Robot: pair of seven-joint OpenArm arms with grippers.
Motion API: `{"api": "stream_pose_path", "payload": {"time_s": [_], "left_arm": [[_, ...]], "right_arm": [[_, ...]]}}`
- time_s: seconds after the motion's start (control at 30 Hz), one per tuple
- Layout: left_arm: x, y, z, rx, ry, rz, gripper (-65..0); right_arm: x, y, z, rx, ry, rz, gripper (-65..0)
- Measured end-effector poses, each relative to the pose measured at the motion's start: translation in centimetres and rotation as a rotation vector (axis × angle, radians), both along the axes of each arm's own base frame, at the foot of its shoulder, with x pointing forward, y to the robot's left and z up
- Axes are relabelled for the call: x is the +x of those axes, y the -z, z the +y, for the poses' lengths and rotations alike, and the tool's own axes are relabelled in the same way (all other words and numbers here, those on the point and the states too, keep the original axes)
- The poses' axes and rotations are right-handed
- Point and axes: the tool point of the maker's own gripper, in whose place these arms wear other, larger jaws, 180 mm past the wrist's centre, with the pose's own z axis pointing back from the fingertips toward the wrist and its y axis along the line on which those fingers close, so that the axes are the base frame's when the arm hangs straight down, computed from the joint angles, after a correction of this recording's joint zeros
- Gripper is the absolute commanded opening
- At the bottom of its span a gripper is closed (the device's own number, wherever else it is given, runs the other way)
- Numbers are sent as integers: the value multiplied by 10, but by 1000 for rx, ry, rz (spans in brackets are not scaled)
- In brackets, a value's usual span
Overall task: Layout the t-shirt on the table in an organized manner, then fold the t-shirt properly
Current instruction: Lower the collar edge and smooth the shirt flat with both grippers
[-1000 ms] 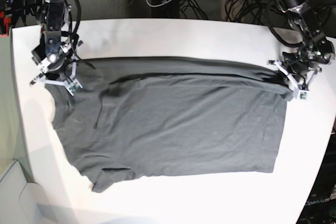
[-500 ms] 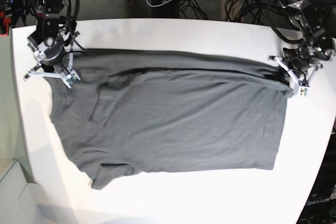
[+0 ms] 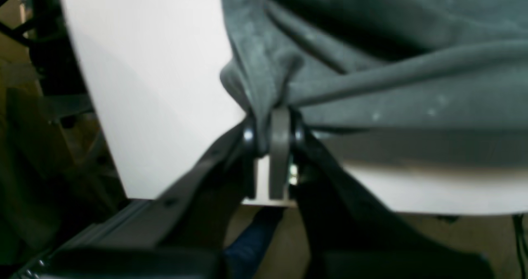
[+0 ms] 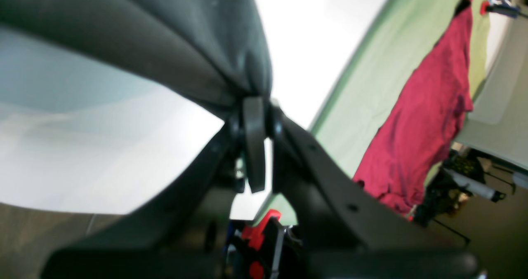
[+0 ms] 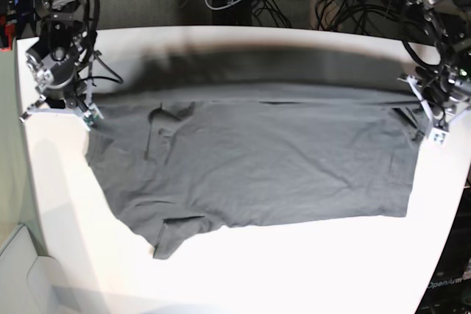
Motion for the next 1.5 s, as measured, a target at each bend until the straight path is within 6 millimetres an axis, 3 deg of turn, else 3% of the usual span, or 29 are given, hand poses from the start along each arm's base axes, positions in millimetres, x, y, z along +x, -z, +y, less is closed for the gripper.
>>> {"api": "stream_pose_path", "payload": {"time_s": [0.1, 0.27, 0.37, 0.47, 0.6, 0.7, 0.97, 1.23, 1.37, 1.5], "left_arm": [[2, 1, -4, 1, 13, 5, -647], [27, -8, -2, -17, 1, -37, -647], [37, -14, 1, -31, -16, -64, -647], [36, -16, 4, -25, -26, -70, -647], [19, -2, 3, -32, -21, -26, -647], [-4, 14, 3, -26, -22, 39, -647], [-30, 32, 1, -31, -18, 107, -647], [-47, 43, 2, -34, -22, 154, -647], [-57, 60, 1, -67, -38, 203, -647], [-55, 65, 1, -81, -37, 184, -647]], "right_arm": [[2, -7, 4, -5, -10, -21, -650], [21, -16, 24, 8, -68, -59, -650], [28, -26, 17, -40, -33, -54, -650], [25, -23, 19, -71, -70, -19, -650], [15, -16, 15, -91, -70, 16, -650], [-7, 0, 15, -87, -75, 83, -650], [-28, 13, 16, -83, -78, 141, -650], [-51, 27, 18, -75, -80, 204, -650], [-54, 39, 33, -55, -129, 233, -650], [-61, 43, 28, -69, -117, 261, -650]]}}
